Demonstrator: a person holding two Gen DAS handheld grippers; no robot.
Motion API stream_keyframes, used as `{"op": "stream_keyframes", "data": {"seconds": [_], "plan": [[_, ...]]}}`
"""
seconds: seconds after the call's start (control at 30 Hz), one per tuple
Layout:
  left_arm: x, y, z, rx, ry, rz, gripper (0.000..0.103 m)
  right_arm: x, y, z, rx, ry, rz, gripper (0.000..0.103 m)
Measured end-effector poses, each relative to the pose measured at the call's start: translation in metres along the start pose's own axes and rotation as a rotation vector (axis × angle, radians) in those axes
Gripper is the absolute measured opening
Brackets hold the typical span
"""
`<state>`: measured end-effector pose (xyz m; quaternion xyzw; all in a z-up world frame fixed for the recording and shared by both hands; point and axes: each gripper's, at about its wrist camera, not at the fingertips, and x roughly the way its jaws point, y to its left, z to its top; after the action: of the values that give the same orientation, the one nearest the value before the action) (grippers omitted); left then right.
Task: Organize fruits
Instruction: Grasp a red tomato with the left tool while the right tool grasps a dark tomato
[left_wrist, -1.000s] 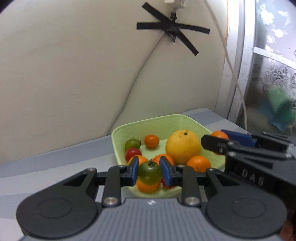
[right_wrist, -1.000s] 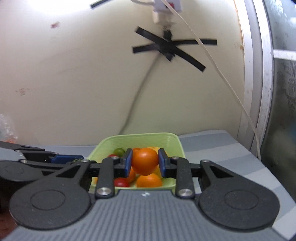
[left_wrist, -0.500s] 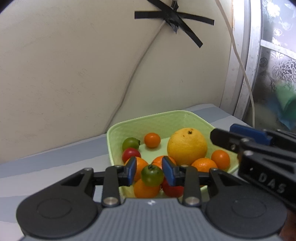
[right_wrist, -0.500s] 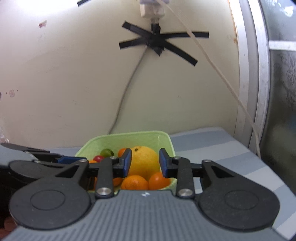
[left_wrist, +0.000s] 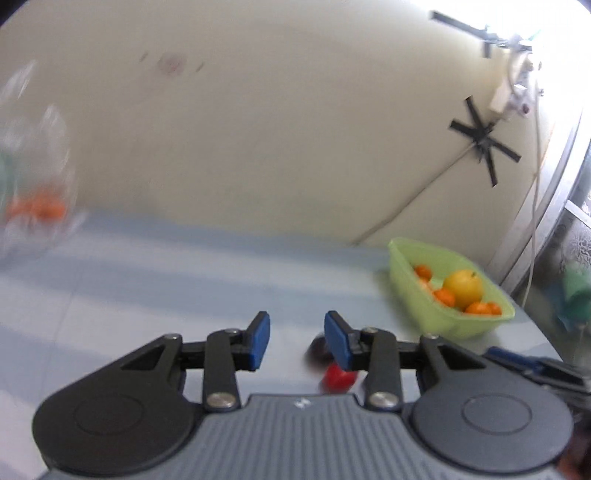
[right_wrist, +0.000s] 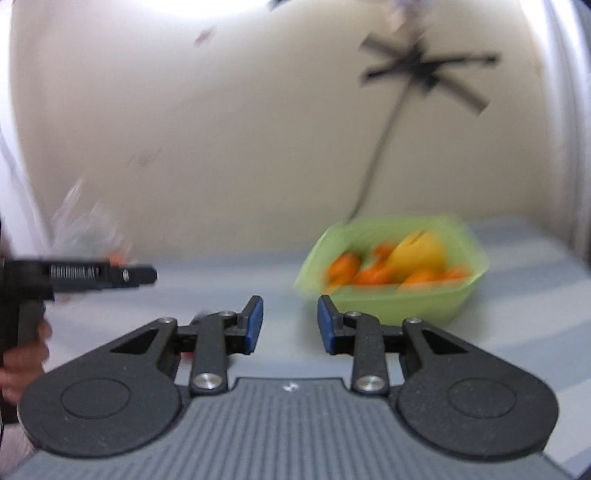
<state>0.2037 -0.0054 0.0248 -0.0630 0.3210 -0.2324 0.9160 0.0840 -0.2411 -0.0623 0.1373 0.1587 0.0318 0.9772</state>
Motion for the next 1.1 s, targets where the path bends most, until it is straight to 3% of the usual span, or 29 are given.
{"op": "stream_keyframes", "data": {"seconds": [0.2,0.43,0.63,0.67,0.83,1.1], "plan": [[0.019,-0.013,-0.01,0.049,0.066,-0.08,0.035,0.045,0.042,-0.015,-0.102,0.111,0.053,0.035],[0.05,-0.029,-0.027,0.082,0.126,-0.086,0.034,0.077,0.052,-0.018,-0.164,0.183,0.018,0.035],[0.052,-0.029,-0.034,0.075,0.113,-0.065,0.026,0.084,0.058,-0.02,-0.199,0.183,0.014,0.03],[0.049,-0.03,-0.035,0.075,0.113,-0.064,0.026,0.083,0.06,-0.021,-0.204,0.184,0.017,0.025],[0.018,-0.04,-0.053,0.113,0.107,-0.077,0.026,0.062,0.064,-0.027,-0.193,0.179,0.012,0.024],[-0.058,-0.065,-0.118,0.202,0.12,-0.128,0.026,-0.034,0.059,-0.073,-0.132,0.169,-0.042,0.024]]}}
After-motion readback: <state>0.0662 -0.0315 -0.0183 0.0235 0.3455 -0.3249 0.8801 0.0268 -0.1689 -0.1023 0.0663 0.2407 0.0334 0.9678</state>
